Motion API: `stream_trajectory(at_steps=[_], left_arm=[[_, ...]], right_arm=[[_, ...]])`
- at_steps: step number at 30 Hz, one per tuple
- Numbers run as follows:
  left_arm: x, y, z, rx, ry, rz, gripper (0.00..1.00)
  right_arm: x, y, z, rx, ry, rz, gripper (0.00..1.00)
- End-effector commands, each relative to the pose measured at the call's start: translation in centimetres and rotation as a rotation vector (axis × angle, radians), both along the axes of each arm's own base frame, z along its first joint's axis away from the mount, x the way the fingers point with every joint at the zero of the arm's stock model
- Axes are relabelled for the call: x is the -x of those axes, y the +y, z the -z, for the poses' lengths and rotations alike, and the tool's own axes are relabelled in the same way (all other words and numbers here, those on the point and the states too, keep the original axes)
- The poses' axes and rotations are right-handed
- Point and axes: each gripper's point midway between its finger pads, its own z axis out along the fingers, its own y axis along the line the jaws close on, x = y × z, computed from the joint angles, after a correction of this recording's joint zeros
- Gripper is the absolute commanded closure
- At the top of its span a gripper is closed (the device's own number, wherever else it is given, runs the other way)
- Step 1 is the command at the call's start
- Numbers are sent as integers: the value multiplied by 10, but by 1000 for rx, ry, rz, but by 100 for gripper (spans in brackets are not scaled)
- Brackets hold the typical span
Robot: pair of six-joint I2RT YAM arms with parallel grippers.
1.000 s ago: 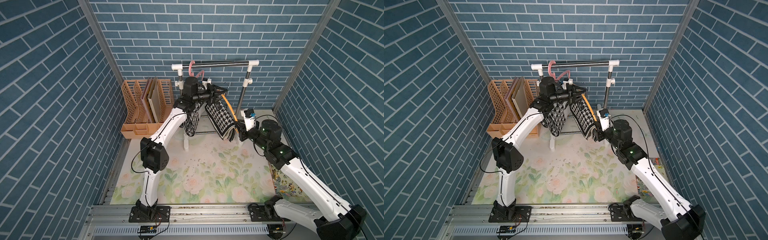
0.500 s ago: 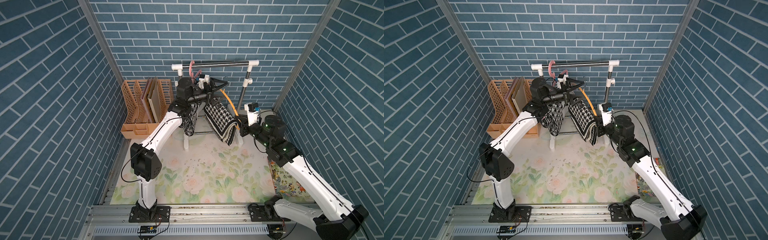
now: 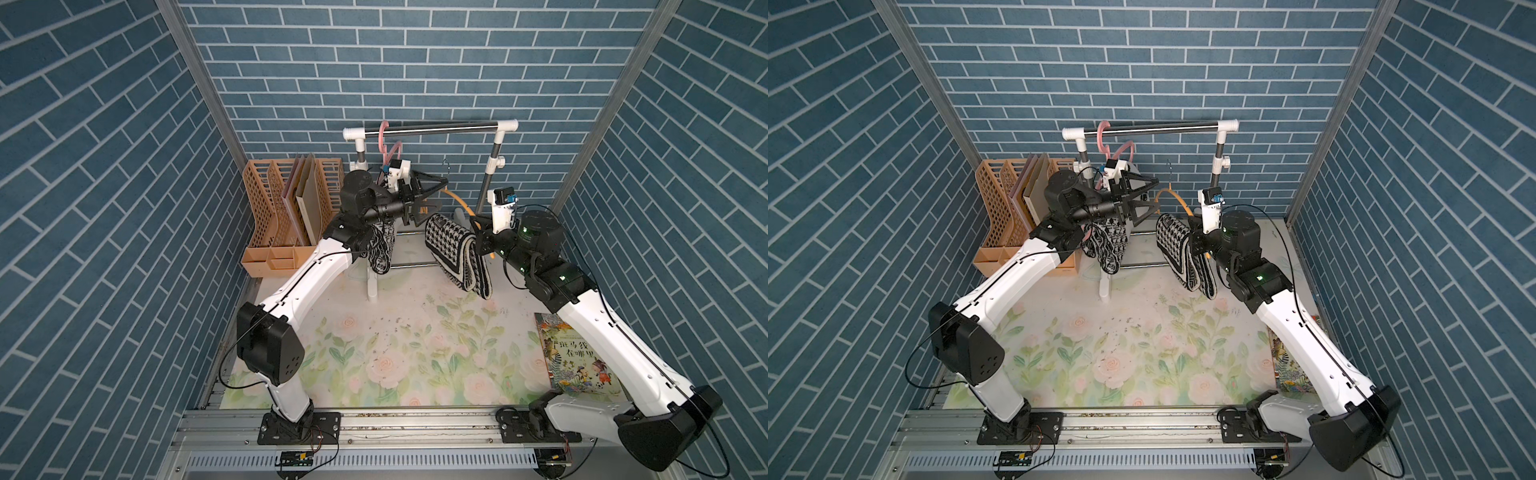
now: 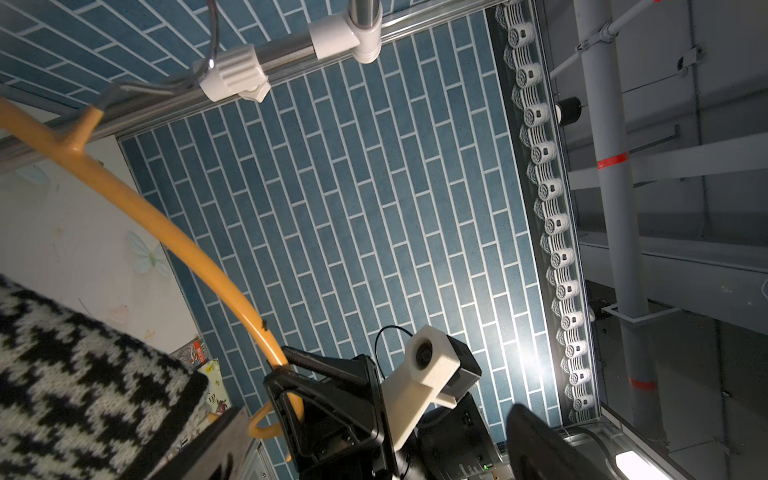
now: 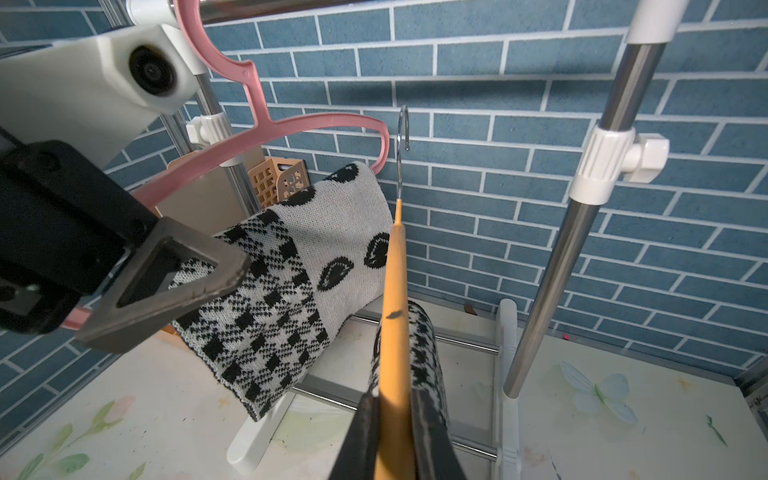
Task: Hang the scarf on the hanger
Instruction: Place the hanger at the clothesline.
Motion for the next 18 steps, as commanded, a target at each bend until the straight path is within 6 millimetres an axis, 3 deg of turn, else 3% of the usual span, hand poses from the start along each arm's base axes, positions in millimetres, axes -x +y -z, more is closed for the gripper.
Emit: stream_trajectory(at_steps=[1,6,18], left_arm=[[15,6,-7,-3,-64,13,0],[21,10,-3,-18,-70,4,1],[52,20,-18,-33,-165,43,0]], right_arm=[[4,-4,-51,-90,-120,10,100],[13,-8,-41,-111,-128,5,100],[40,-29,-76,-217,-289,21,100]])
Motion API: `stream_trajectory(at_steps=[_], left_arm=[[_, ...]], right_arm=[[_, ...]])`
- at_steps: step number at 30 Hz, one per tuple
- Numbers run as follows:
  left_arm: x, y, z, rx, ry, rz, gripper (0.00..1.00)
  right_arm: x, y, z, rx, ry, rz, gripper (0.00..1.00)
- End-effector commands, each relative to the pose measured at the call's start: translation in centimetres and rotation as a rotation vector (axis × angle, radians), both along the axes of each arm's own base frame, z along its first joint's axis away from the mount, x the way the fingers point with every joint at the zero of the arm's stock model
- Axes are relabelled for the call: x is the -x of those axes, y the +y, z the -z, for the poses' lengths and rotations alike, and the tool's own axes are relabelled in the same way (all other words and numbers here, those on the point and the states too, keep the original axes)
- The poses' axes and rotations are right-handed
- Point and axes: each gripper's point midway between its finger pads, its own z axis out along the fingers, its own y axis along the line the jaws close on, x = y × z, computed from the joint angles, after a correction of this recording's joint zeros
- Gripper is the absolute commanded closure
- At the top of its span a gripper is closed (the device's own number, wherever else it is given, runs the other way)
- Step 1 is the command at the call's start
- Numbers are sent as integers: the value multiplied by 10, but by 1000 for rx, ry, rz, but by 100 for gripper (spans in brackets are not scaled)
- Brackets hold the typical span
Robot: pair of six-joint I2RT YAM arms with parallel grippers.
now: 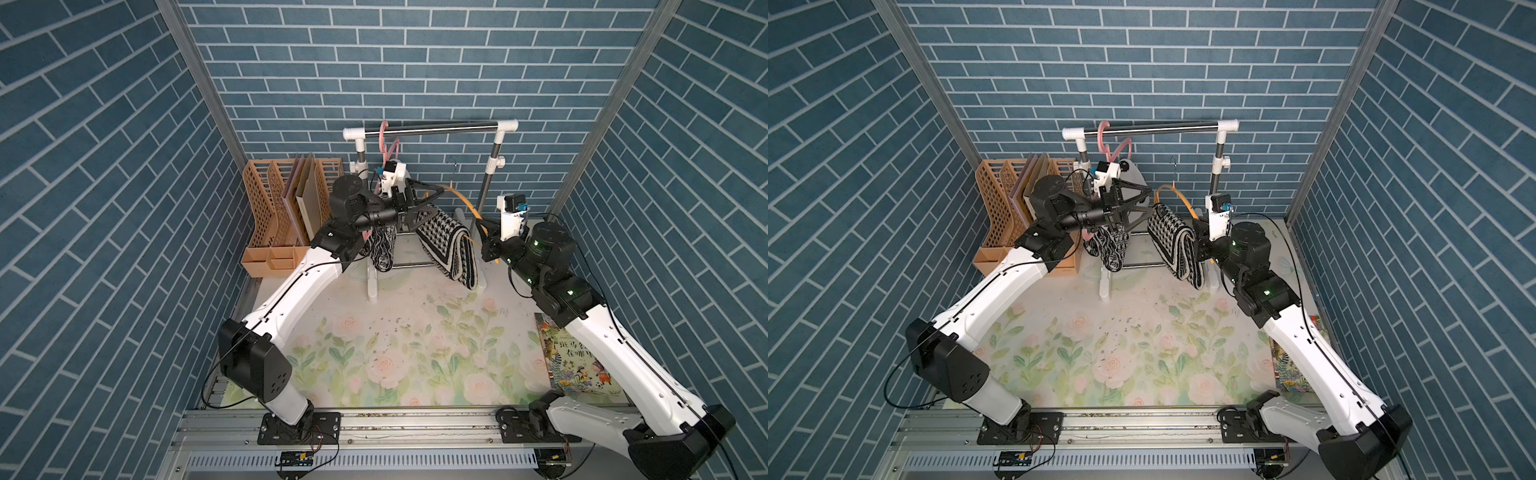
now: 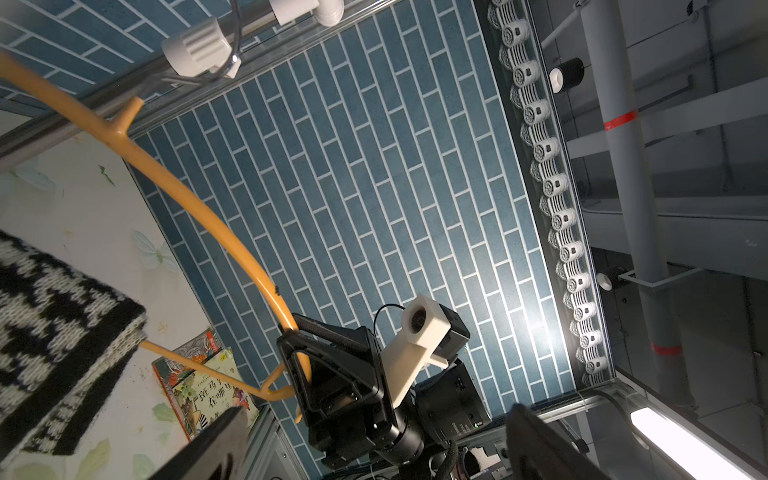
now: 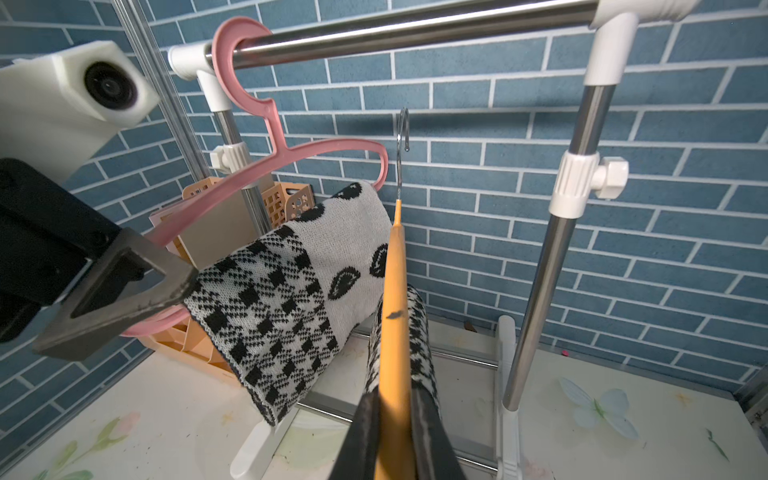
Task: Hang the scarf on the hanger
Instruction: Place the hanger at the clothesline.
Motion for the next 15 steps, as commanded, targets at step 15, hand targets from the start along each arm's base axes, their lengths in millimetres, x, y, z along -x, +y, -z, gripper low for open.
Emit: stream_trajectory(at_steps=[15], left_arm=[[72,27,-23,15,-155,82,1]], right_arm=[[30,-31,-115,-280,-362,52,100]])
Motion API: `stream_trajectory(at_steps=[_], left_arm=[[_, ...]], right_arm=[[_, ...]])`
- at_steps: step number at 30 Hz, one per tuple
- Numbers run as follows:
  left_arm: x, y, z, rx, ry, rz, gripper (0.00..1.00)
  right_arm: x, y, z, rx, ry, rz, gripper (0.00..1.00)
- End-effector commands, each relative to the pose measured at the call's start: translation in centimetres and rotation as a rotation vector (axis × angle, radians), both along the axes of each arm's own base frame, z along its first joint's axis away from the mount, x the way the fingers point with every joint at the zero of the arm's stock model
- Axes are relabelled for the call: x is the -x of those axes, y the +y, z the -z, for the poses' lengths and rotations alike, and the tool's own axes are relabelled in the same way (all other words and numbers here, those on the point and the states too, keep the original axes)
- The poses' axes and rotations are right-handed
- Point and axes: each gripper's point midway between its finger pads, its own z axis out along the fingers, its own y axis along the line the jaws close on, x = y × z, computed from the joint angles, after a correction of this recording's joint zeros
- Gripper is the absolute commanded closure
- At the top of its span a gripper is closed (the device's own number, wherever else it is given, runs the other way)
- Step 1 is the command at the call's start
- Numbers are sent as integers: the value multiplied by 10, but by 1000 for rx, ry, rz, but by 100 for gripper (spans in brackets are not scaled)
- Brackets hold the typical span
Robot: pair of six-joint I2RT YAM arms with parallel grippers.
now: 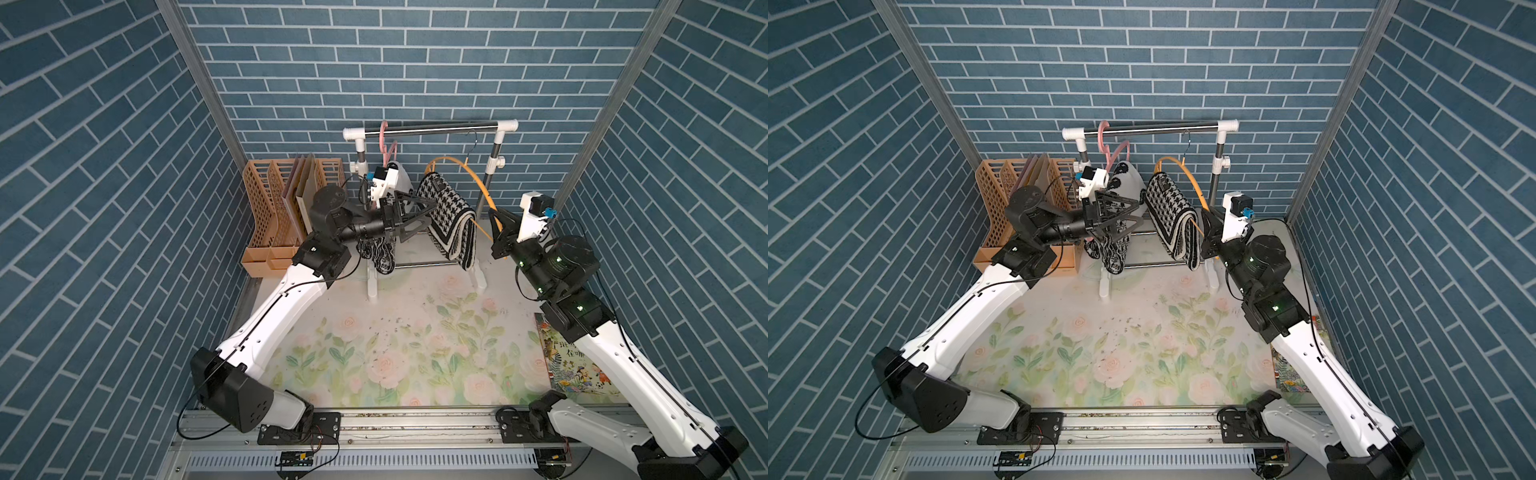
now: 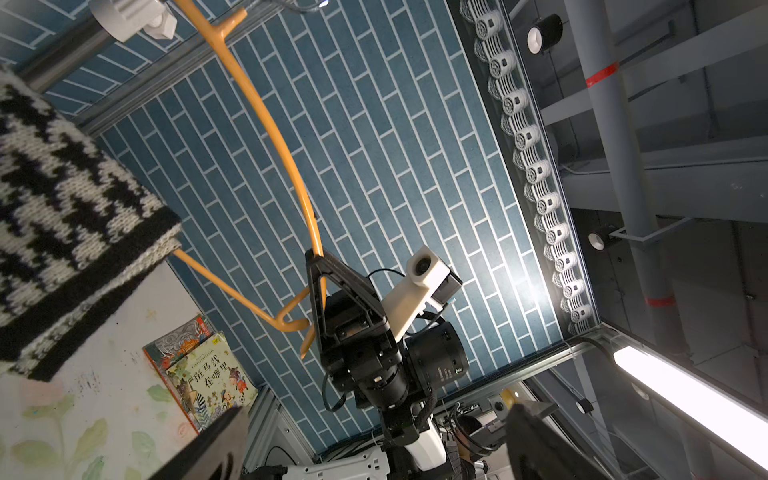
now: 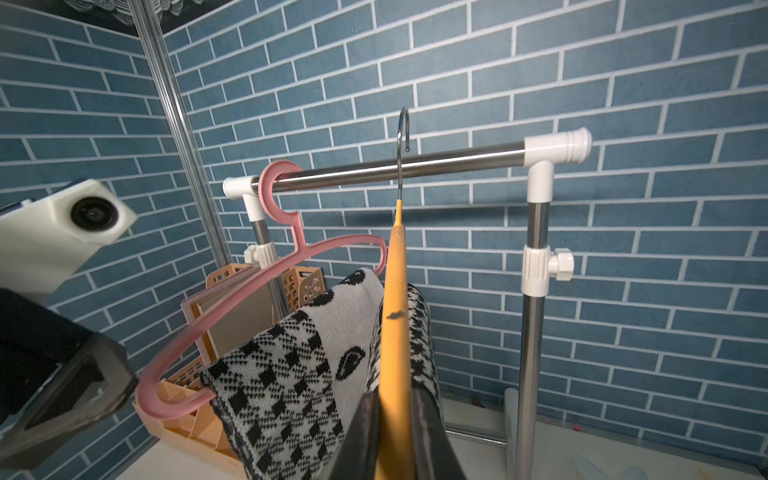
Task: Hang the scarf on the hanger
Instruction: Place the hanger at the clothesline.
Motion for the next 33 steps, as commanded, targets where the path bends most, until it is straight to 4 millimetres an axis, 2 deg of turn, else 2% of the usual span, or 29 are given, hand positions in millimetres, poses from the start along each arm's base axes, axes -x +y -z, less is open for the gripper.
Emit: stream_trajectory(at_steps=[1,6,12,21,23,30,31,33], left_arm=[[21,7,-8,5,-72,32,1],[26,10,5,-40,-71,23,1],[31,11,21,-77,-59,28,0],[27,12,55,-134,-23,9,0],[27,13,60,-141,-21,1,0],[25,13,66,-153,-14,-11,0],[24,13,68,-160,-12,-13,1],[23,13,71,-169,-8,-17,0]], right_arm=[[12,-16,-67,-140,-179,38,100],[-10,-16,-63,-124,-151,106,100],[-35,-5,-68,-116,-174,129,100],[-70,5,-17,-39,-64,160,100],[-76,4,-4,-26,-37,164,100],[-87,11,21,14,15,123,100],[-87,13,23,24,26,107,96],[-84,16,26,32,31,80,79]])
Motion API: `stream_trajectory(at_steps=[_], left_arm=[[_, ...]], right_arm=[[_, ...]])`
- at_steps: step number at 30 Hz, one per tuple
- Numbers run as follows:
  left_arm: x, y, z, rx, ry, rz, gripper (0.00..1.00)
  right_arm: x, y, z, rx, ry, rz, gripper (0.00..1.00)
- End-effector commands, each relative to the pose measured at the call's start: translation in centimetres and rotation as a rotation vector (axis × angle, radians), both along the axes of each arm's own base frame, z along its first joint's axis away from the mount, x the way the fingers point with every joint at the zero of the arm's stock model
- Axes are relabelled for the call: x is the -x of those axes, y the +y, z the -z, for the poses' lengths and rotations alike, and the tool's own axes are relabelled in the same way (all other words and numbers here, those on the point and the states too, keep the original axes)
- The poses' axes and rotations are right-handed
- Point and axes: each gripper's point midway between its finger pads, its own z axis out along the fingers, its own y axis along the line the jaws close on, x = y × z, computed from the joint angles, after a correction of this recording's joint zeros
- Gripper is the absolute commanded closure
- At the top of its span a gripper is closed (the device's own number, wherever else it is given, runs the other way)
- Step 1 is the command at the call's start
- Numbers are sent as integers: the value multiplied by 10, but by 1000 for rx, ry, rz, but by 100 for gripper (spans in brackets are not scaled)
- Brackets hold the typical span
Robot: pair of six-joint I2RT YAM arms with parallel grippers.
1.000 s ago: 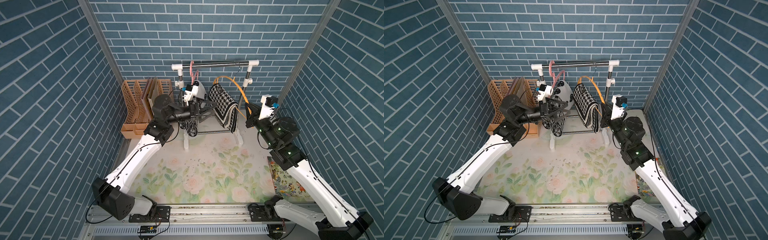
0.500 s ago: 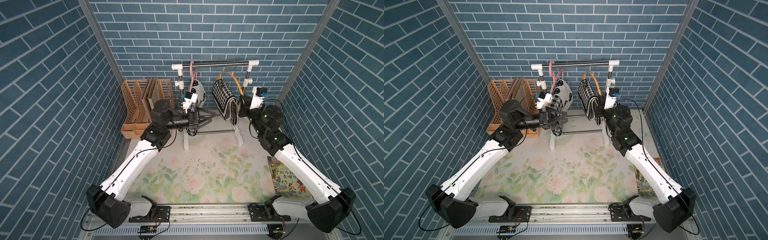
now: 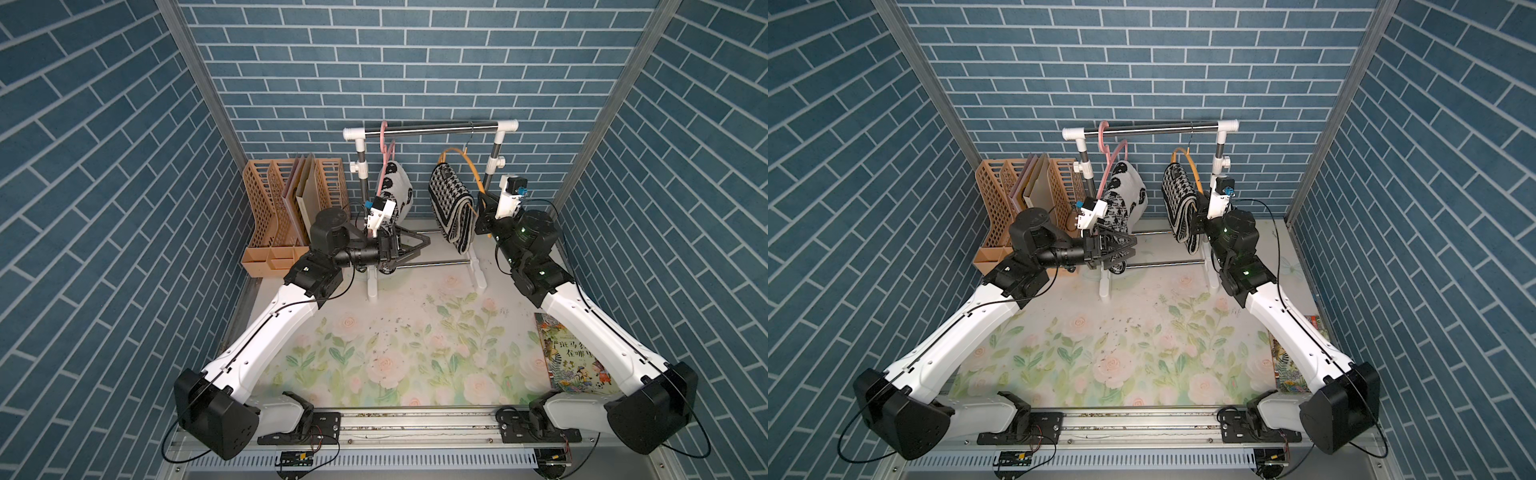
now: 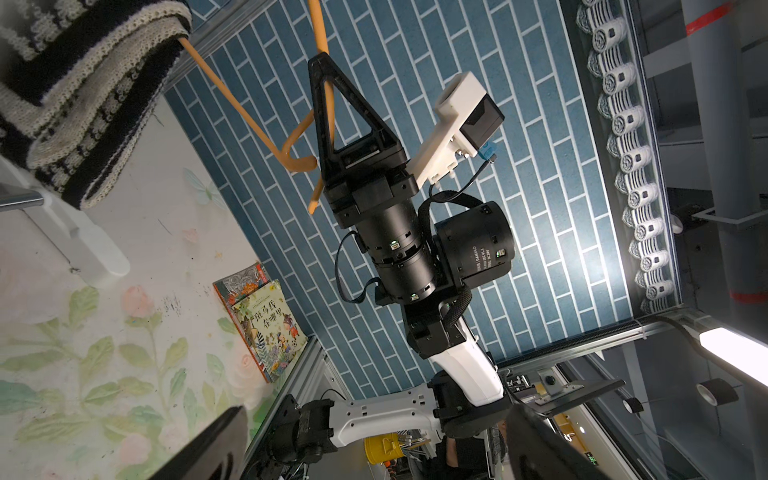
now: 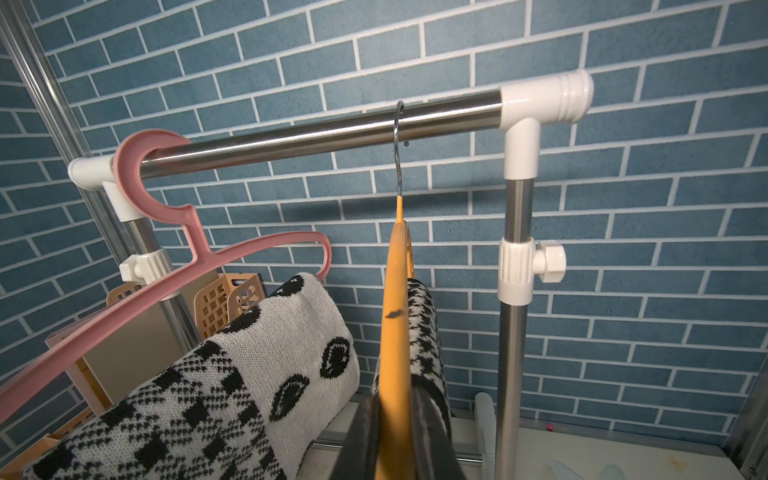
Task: Hang the scarf on the hanger
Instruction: Place the hanger at the clothesline, then reset both arms
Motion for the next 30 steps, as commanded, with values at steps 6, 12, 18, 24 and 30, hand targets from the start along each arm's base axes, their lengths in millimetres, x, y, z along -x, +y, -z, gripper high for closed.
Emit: stream_trajectory(at_steps=[6,12,18,24,30], left_arm=[[3,8,5,-28,-33,-43,0],[-9,27,34,-147,-89,-216,0],[-11,75,70,-263,-156,-491,0],[-11,153,124,-443,-165,-866,0],[-12,237,176,-710,-222,-1247,0]], right_arm=[[17,-1,-1,16,-20,-52,32],[44,-18,15,34,24,-38,13],[87,-46,58,45,112,-13,0],[121,-67,102,26,191,1,1],[117,-91,178,69,309,147,1]])
